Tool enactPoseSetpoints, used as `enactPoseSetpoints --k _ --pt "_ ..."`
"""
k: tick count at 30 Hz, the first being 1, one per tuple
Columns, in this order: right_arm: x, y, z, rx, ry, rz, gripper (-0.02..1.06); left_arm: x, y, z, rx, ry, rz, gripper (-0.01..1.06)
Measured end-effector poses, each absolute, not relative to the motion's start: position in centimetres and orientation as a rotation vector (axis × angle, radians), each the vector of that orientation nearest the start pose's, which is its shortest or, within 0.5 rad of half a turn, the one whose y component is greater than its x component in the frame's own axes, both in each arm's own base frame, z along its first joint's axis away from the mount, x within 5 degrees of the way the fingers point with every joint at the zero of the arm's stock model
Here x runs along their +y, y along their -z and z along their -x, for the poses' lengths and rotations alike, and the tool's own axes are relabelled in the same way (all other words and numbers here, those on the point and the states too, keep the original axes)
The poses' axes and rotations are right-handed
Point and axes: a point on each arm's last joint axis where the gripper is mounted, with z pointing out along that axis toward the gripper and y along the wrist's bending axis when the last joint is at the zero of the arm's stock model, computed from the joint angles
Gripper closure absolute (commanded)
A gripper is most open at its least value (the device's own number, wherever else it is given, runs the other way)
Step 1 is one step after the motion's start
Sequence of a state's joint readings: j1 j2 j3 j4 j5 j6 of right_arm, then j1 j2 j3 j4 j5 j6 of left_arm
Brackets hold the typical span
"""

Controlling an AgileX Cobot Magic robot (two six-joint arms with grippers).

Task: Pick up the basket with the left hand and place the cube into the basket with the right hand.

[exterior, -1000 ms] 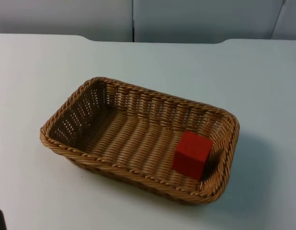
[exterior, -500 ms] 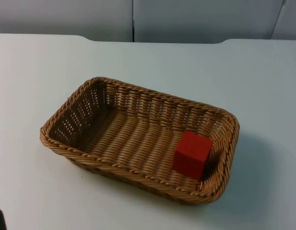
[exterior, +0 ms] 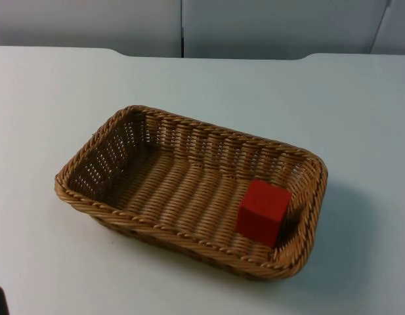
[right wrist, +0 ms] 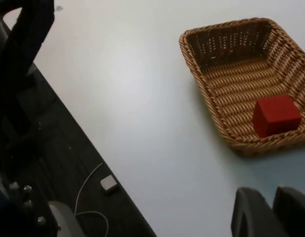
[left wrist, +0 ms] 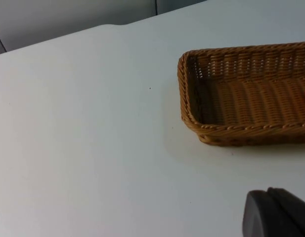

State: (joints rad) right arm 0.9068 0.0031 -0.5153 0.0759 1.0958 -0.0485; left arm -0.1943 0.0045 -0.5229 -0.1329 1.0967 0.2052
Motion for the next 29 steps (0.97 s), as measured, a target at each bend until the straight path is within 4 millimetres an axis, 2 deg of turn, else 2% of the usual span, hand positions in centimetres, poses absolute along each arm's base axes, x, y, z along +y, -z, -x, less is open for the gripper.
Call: enactPoseSetpoints --k 11,15,19,20,24,29 --pt "-0.21 -27.92 0.97 1.88 -0.615 0.98 0.91 -0.88 -28.13 1.07 2.015 0.153 -0.419 1.05" --pt "-0.15 -27.93 0.97 1.902 -0.579 0.916 0.91 -0.88 -28.13 1.07 2.015 0.153 -0.419 1.05" --pt "0.12 -27.93 0.98 1.983 -0.418 0.645 0.91 -0.88 -28.13 1.07 2.015 0.153 -0.419 1.05" --pt "0.12 -27.93 0.98 1.983 -0.418 0.645 0.91 -0.88 -28.13 1.07 2.015 0.153 -0.419 1.05" --pt "0.43 -27.93 0.89 2.042 -0.217 0.314 0.91 -0.88 -28.13 1.07 2.015 0.153 -0.419 1.05" --pt "0.57 -27.93 0.81 2.056 -0.113 0.14 0.91 -0.88 -28.13 1.07 2.015 0.153 -0.419 1.05"
